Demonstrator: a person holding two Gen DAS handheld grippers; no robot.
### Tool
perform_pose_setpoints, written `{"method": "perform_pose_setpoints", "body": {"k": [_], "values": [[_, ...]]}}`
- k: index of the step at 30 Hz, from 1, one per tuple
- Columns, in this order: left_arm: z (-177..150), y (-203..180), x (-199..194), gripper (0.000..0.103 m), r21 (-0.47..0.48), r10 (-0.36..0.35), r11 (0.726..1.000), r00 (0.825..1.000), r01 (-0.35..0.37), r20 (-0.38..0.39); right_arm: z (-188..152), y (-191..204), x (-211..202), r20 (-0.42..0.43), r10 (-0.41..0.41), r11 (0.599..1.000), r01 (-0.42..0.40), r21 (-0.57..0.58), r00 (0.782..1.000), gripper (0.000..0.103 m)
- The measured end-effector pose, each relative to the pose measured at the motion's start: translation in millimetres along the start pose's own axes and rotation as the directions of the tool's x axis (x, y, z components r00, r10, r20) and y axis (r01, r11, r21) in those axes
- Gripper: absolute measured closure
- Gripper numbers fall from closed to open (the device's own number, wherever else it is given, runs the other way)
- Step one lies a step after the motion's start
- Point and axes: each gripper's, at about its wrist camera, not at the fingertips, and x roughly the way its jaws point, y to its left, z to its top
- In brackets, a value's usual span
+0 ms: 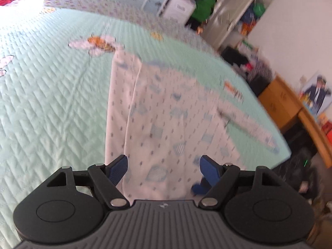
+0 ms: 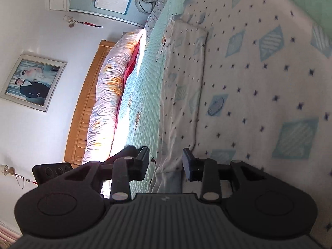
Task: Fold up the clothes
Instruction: 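Bring the right gripper beside the left gripper at the garment hem, then grasp the garment's light-blue sleeve cuff with the right gripper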
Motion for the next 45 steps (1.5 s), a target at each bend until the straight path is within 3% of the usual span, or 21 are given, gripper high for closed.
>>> {"method": "perform_pose_setpoints", "body": {"k": [2, 5, 7, 9, 10, 15, 18, 20, 25, 28, 32, 34, 36, 37, 38, 41, 43, 45], "values": [[5.0, -2.6, -2.6, 0.024, -0.023, -0.011, 1.0, 1.0, 0.011, 0.022, -6.0, 7.3, -0.6, -0.003, 0.013, 1.0, -0.013, -0.027, 1.0, 0.066], [4.8, -10.4, 10.3, 0.023, -0.017, -0.016, 1.0, 0.999, 0.016, -0.027, -12.2, 14.3, 9.0, -0.05, 0.065, 0.997, -0.067, -0.039, 0.997, 0.065], [-3.0, -15.0, 30.1, 0.023, 0.015, 0.034, 0.999, 0.993, -0.033, -0.114, -18.7, 14.0, 17.7, -0.102, -0.008, 0.997, 0.0, -0.081, 0.995, 0.065], [-14.1, -10.4, 49.6, 0.025, 0.012, 0.094, 0.996, 0.973, -0.094, -0.209, -23.9, 16.3, 19.1, -0.11, -0.08, 0.988, 0.064, -0.144, 0.991, 0.076], [-18.4, -7.9, 53.5, 0.025, 0.008, 0.102, 0.995, 0.97, -0.103, -0.223, -24.0, 19.5, 16.2, -0.11, -0.075, 0.987, 0.058, -0.152, 0.991, 0.072], [-16.9, -8.2, 56.2, 0.023, 0.03, 0.12, 0.993, 0.962, -0.116, -0.244, -20.2, 17.6, -8.3, -0.056, -0.039, 0.989, 0.03, -0.145, 0.998, 0.057], [-14.7, -16.5, 60.9, 0.022, 0.052, 0.166, 0.986, 0.951, -0.158, -0.261, -20.7, 10.4, -10.6, -0.065, -0.063, 0.989, 0.054, -0.137, 0.996, 0.065], [-14.2, -21.7, 60.1, 0.022, 0.059, 0.186, 0.983, 0.95, -0.177, -0.253, -21.6, 17.1, -16.0, -0.043, -0.051, 0.989, 0.044, -0.144, 0.998, 0.059], [-13.3, -39.9, 42.6, 0.022, 0.077, 0.137, 0.989, 0.974, -0.124, -0.182, -16.3, 19.3, -33.6, 0.02, -0.034, 0.989, 0.036, -0.14, 0.999, 0.052], [-23.4, -35.6, 61.0, 0.022, 0.081, 0.19, 0.982, 0.938, -0.173, -0.291, -18.0, 1.4, -33.6, 0.008, -0.095, 0.99, 0.095, -0.102, 0.995, 0.059], [-27.0, -47.3, 58.5, 0.022, 0.125, 0.225, 0.972, 0.936, -0.197, -0.271, -21.0, 13.6, -52.2, 0.098, -0.054, 0.993, 0.064, -0.102, 0.994, 0.055], [-26.1, -54.3, 59.3, 0.022, 0.147, 0.235, 0.969, 0.931, -0.2, -0.281, -19.3, 14.3, -63.8, 0.146, -0.057, 0.99, 0.075, -0.122, 0.988, 0.046], [-27.0, -56.3, 65.7, 0.022, 0.156, 0.238, 0.968, 0.921, -0.198, -0.31, -15.7, 2.8, -64.8, 0.134, -0.123, 0.985, 0.137, -0.106, 0.983, 0.041], [-27.6, -56.0, 69.5, 0.022, 0.156, 0.252, 0.965, 0.912, -0.212, -0.324, -13.8, -4.4, -63.7, 0.114, -0.161, 0.981, 0.172, -0.095, 0.98, 0.052], [-26.3, -57.2, 70.0, 0.022, 0.145, 0.262, 0.963, 0.909, -0.226, -0.324, -13.2, -7.6, -66.7, 0.123, -0.145, 0.985, 0.156, -0.08, 0.982, 0.054], [-16.3, -69.7, 65.7, 0.023, 0.114, 0.256, 0.966, 0.918, -0.231, -0.303, -11.9, -9.3, -81.6, 0.181, -0.071, 0.995, 0.083, -0.062, 0.981, 0.046], [-6.3, -84.5, 62.0, 0.023, 0.125, 0.206, 0.976, 0.945, -0.18, -0.252, -9.1, -8.7, -93.9, 0.236, -0.037, 0.996, 0.056, -0.073, 0.971, 0.044], [1.4, -96.2, 63.5, 0.022, 0.146, 0.173, 0.979, 0.962, -0.143, -0.212, -2.8, -13.3, -107.5, 0.303, 0.007, 0.998, 0.014, -0.064, 0.953, 0.044]]}}
